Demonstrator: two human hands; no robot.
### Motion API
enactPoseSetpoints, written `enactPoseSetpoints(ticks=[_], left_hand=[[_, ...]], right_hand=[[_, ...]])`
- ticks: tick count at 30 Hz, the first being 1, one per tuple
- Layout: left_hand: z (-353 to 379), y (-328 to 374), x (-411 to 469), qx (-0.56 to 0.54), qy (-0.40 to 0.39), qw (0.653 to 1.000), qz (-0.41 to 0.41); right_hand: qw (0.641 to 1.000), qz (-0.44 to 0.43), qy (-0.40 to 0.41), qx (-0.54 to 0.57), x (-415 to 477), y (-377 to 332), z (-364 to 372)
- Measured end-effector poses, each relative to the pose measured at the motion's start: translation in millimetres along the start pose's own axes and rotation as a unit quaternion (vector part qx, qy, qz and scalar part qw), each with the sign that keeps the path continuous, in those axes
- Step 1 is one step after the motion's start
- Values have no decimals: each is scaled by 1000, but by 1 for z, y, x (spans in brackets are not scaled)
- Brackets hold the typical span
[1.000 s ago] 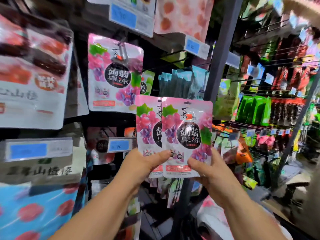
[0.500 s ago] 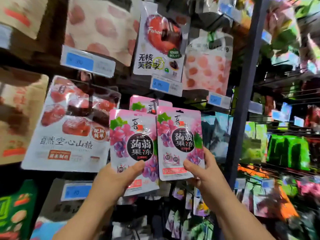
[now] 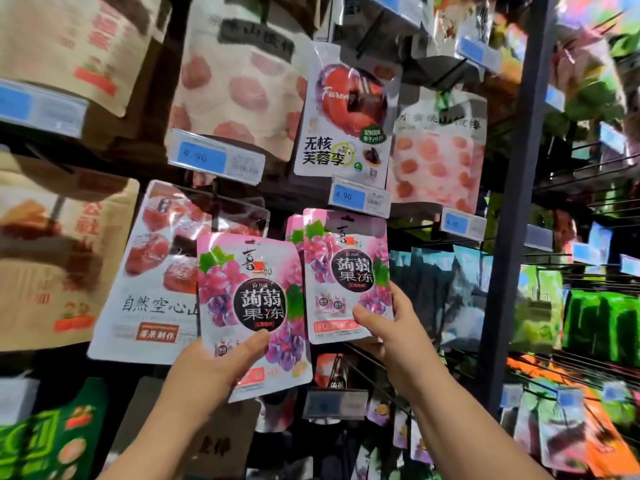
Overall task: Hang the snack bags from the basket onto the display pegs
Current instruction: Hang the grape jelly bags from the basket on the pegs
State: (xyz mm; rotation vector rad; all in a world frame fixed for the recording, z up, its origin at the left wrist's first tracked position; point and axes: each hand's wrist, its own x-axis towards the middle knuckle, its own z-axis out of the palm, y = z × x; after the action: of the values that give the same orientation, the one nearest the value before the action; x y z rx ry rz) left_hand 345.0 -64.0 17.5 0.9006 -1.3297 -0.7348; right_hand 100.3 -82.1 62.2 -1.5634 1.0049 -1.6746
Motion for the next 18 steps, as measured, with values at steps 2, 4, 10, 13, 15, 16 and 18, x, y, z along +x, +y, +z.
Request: enactPoseSetpoints(ticks=[2, 4, 10, 13, 15, 16, 18], left_hand=[[-3, -3, 2, -2, 5, 1000, -1], [-6, -7, 5, -2, 8, 1000, -2], [-12, -11, 7, -17, 33, 999, 4], [-17, -6, 5, -1, 35, 999, 15], [-18, -3, 4, 6, 29, 999, 20], [-18, -3, 3, 11, 24, 999, 21], [-19, -3, 3, 0, 20, 1000, 23]], right_hand=[[1000, 6, -2, -1, 2, 4, 2], [1000, 17, -3, 3, 4, 6, 3], [1000, 20, 7, -20, 18, 3, 16], [999, 23, 13, -23, 22, 8, 22], [999, 31, 11, -34, 20, 12, 23], [999, 37, 8, -40, 19, 14, 22], [996, 47, 14, -71, 13, 17, 22]])
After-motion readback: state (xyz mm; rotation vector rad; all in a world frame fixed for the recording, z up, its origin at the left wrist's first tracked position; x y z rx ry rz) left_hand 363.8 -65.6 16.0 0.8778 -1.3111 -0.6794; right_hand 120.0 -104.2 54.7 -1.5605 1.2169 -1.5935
